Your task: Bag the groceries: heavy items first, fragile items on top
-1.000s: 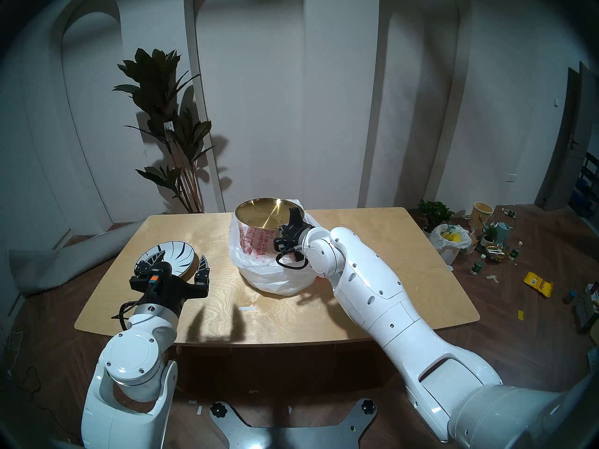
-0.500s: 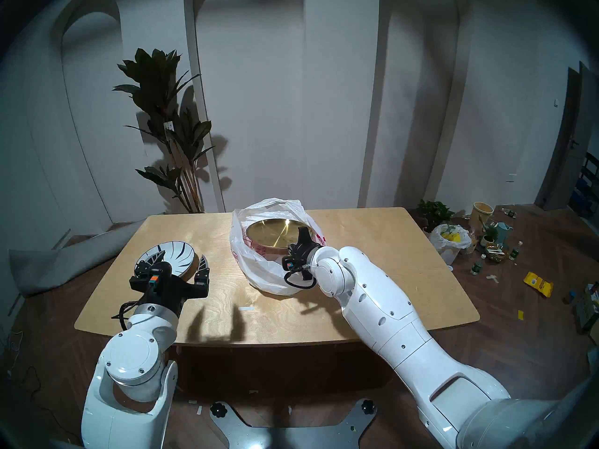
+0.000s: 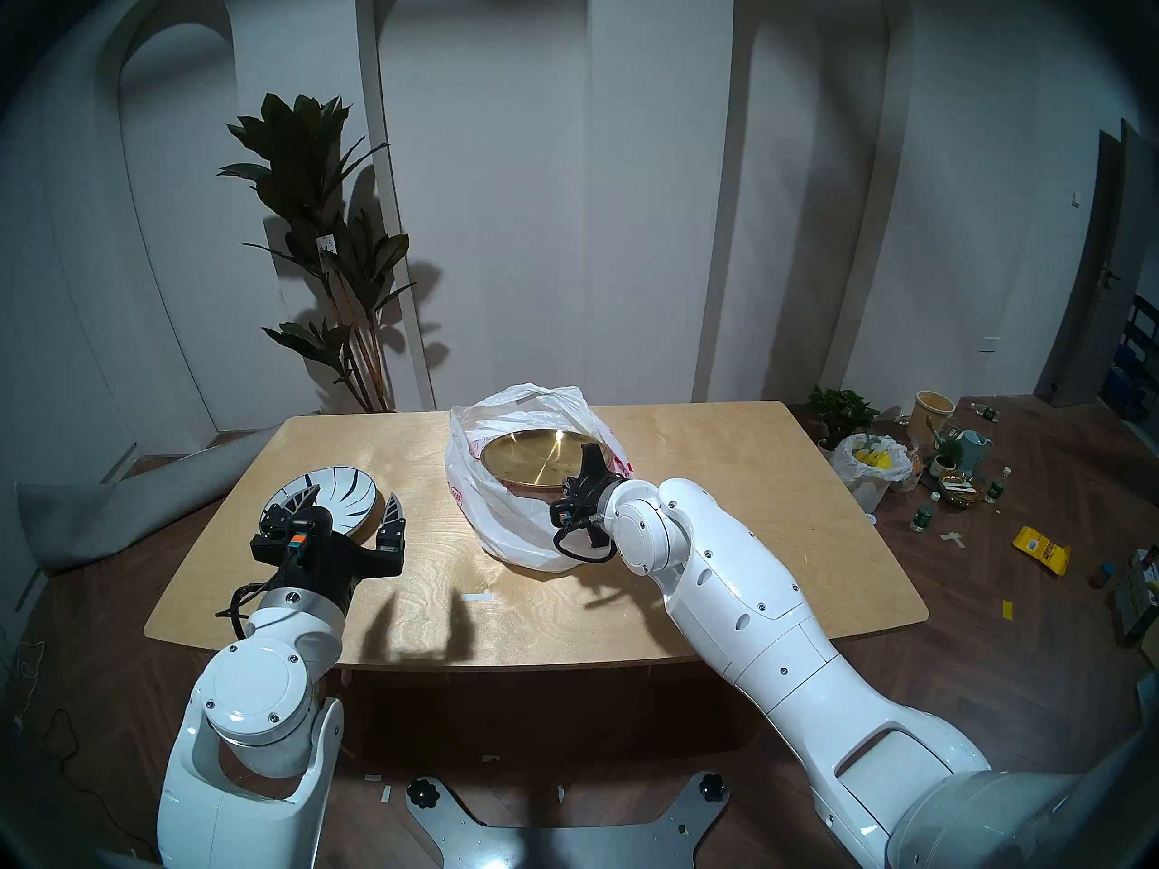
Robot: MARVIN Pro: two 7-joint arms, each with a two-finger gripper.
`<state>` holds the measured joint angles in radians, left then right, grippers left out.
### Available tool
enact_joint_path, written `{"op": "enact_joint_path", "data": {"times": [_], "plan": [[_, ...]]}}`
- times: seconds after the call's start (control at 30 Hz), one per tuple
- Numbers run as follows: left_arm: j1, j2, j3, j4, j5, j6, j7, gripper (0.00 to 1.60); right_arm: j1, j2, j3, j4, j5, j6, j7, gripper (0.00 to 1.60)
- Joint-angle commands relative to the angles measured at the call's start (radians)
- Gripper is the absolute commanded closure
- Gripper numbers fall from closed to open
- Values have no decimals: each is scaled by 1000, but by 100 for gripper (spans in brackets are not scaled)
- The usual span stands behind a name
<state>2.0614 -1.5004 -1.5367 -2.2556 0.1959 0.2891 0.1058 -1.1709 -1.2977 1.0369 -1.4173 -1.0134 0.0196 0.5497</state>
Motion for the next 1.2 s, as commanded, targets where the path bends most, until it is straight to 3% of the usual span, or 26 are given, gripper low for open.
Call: {"op": "enact_joint_path", "data": {"times": [0.0, 0.03, 0.2, 0.43, 0.7, 0.77, 0.9, 1.17], "plan": [[-3, -2, -2, -21, -2, -3, 1, 0, 71, -24, -4, -18, 10, -34, 14, 79], [-3, -2, -2, -21, -2, -3, 1, 0, 79, -26, -2, -16, 17, -44, 16, 0], [-4, -1, -2, -20, -2, -4, 2, 0, 120, -25, 3, -27, 34, -78, 44, 0], [-5, -1, -2, -19, -1, -4, 2, 0, 160, -17, 26, -113, 58, -95, 101, 0], [-4, -1, -2, -20, -1, -4, 2, 0, 185, -30, 88, -205, 117, -68, 178, 0], [-5, -1, -2, -18, -1, -4, 2, 0, 206, -70, 139, -202, 149, -45, 136, 0], [-5, -1, -1, -17, -1, -4, 2, 0, 225, -88, 184, -209, 167, -33, 95, 0], [-6, -1, -1, -17, -1, -4, 2, 0, 201, -54, 338, -220, 123, 13, -40, 0]]}}
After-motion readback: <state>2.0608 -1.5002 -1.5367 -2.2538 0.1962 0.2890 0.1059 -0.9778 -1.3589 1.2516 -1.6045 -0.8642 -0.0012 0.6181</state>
